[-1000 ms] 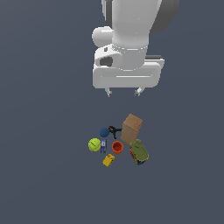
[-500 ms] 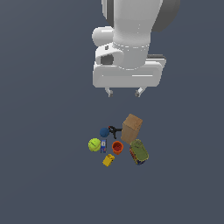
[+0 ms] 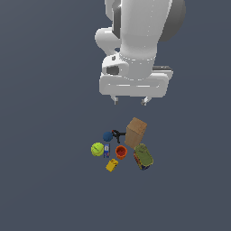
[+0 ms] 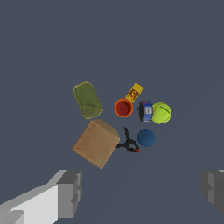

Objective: Pick up a designated object from a clutter of objects.

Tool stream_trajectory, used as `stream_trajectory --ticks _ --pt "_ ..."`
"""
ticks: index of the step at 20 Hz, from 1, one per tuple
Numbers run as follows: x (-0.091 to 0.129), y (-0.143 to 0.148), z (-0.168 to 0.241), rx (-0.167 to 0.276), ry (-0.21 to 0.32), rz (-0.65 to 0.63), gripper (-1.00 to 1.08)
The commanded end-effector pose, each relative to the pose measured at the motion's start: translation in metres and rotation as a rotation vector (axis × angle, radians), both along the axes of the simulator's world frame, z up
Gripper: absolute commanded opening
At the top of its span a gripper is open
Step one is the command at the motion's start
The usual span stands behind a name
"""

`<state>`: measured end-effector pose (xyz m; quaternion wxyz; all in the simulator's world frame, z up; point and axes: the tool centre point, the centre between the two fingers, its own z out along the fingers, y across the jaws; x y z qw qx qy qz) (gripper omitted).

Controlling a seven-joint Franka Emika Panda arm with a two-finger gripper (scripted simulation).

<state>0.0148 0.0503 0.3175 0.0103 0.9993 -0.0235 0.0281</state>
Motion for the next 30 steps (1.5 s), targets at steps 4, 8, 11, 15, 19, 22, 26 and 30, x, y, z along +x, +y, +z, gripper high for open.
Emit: stream_trajectory --ticks 4,8,11,15,19,22,26,30 --pt "0.002 0.009 -0.023 0.01 0.008 -0.102 1.0" --pt "0.002 0.017 -0.043 0.018 0.015 -0.193 1.0" --pt "0.002 0.023 -0.058 0.023 0.021 -0.262 1.0" --pt "0.001 0.031 -0.078 0.028 0.029 -0.354 1.0" --pt "0.0 0.037 -0.096 0.032 0.036 -0.434 1.0" --pt "-0.002 0.041 -0.106 0.034 0.04 -0.482 1.0" --pt "-0.003 0.045 -0.117 0.036 0.045 -0.53 1.0" --pt "-0.004 0.047 -0.123 0.037 0.047 -0.559 1.0"
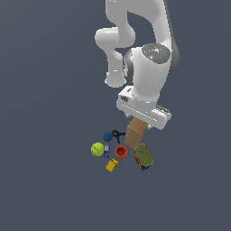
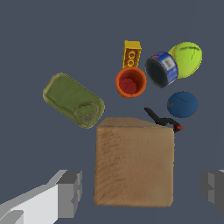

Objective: Pick up a designated object from a clutter of objects.

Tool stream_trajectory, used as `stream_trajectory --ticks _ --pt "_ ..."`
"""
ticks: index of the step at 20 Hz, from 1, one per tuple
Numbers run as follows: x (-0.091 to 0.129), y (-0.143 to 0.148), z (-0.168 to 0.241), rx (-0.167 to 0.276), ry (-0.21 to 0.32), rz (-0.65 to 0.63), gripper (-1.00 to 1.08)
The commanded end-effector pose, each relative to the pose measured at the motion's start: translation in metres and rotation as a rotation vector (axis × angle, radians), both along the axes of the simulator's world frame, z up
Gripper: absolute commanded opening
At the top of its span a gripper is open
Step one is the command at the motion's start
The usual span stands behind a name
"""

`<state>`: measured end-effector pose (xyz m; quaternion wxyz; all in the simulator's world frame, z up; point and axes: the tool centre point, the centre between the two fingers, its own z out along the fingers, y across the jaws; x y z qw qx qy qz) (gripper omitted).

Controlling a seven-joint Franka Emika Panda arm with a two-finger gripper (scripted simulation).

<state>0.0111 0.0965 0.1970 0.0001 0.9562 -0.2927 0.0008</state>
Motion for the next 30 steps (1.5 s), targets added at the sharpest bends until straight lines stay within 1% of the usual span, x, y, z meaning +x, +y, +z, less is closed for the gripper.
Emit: stream_trajectory --ticks 1,9,18,23,24,30 --pt "0.0 0.001 -0.003 0.001 0.001 -0.016 1.0" --pt "-0.001 0.001 -0.009 0.001 0.002 -0.018 1.0" --pt "-0.002 0.001 -0.047 0.001 0.001 -0.021 1.0" --pt "-0.001 0.002 -0.054 0.001 0.001 -0.021 1.0" --pt "-0.001 0.002 -0.054 0.001 0.001 -0.021 -1.0" --pt "-0.001 0.002 -0.054 0.001 0.001 -0.021 -1.0"
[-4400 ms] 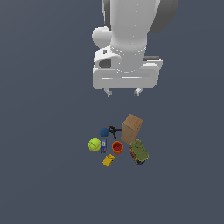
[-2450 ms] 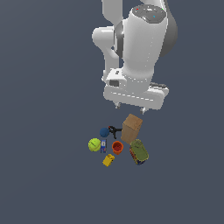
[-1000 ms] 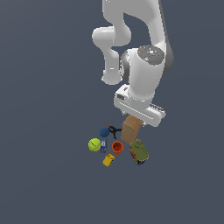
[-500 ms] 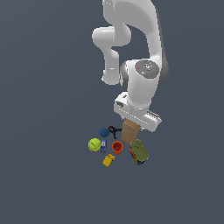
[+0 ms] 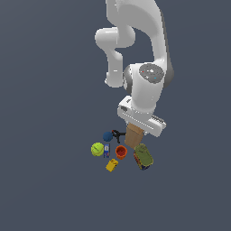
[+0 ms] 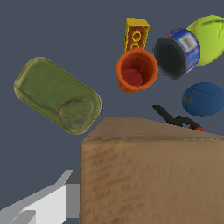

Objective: Pick up a designated object from a clutter of objects.

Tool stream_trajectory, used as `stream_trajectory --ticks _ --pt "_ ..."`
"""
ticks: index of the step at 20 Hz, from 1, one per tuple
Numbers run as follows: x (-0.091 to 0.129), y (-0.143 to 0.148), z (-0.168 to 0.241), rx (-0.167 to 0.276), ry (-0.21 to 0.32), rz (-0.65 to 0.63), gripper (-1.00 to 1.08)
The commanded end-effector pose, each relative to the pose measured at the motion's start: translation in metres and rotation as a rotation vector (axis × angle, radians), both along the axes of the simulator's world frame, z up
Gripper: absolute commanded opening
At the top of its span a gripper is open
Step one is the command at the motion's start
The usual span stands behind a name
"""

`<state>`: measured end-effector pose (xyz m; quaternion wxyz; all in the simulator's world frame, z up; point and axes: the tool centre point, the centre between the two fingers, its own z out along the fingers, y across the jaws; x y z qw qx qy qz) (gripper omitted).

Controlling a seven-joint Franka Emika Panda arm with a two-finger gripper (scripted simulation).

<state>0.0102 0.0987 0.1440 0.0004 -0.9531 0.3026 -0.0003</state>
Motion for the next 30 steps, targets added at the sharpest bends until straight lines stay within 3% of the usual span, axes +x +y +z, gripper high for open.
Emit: stream_trajectory --ticks 1,14,30 --pt "0.0 -0.001 -0.001 0.0 0.001 0.0 -1.0" --pt "0.008 -0.02 0.027 0.0 0.0 0.0 -1.0" --pt "0.049 -0.116 0.155 0.001 0.0 0.0 -1.0"
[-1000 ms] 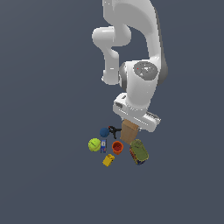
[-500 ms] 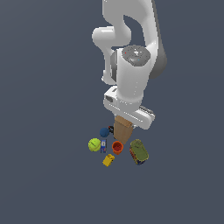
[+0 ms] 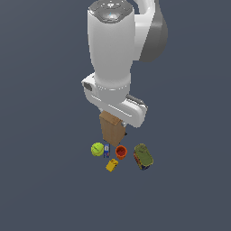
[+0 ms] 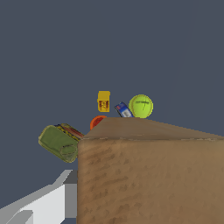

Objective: Pick up a designated object from a clutter of objects.

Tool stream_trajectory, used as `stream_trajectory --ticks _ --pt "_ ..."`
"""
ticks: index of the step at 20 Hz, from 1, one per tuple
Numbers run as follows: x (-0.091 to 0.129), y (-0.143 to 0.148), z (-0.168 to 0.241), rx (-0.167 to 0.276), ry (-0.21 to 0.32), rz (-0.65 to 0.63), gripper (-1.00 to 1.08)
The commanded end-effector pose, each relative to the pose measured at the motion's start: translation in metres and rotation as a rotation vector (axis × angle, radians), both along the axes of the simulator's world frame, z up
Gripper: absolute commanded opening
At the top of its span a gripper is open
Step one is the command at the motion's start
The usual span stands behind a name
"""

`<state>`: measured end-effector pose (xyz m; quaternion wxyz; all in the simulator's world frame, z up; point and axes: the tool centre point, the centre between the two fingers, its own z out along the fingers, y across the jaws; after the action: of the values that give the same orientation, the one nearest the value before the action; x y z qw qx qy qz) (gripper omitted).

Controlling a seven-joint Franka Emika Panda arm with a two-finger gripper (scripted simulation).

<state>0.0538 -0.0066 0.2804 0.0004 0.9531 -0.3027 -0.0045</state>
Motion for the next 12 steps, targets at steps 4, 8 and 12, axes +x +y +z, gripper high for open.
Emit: stream_trajectory --ticks 4,8,12 --pt "0.017 -0.035 0.052 -0.001 -0.009 0.001 -1.0" --pt "0.027 -0.056 0.08 -0.001 -0.009 0.001 -1.0" --pt "0.037 -0.074 0.104 -0.002 -0.009 0.001 -1.0"
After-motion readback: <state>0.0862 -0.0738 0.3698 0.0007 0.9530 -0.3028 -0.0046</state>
